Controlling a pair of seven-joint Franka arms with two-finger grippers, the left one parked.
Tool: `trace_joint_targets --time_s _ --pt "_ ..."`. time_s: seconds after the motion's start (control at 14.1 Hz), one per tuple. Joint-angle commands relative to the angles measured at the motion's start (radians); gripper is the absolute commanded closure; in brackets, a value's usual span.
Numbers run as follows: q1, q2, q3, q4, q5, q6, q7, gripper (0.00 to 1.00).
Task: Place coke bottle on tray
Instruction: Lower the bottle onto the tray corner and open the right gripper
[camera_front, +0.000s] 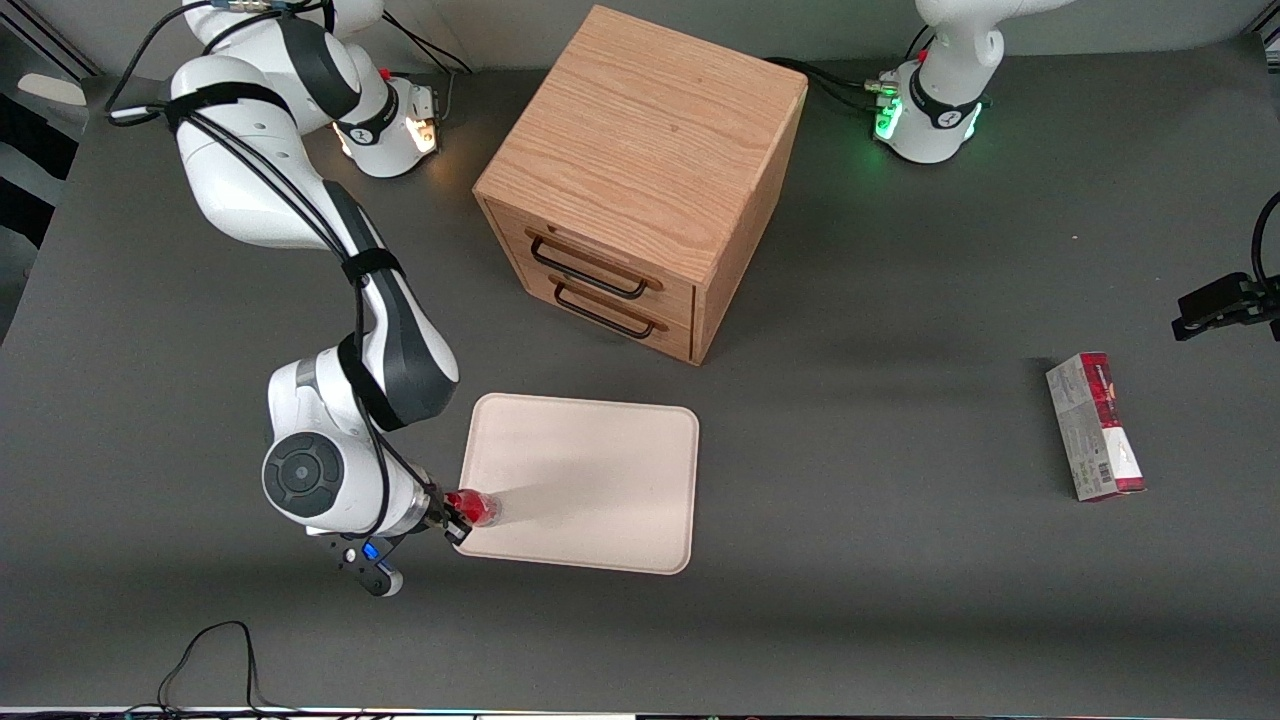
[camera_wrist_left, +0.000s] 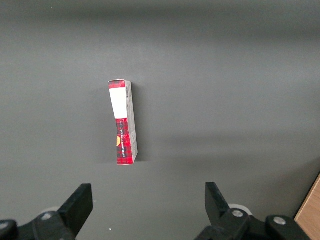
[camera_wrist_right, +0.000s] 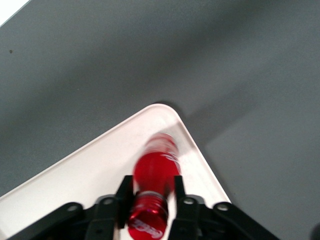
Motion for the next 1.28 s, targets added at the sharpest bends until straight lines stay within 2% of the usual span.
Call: trace_joint_targets --time_s 0.0,0.92,1.21 --pt "0.008 0.019 -0.002 0.046 -0.022 0.001 0.028 0.00" --pt "0.007 0.016 -0.002 0.043 -0.020 0.005 0.020 0.00" --pt "-0.012 -0.040 -0.004 0.035 -0.016 -0.028 -0.012 0.00"
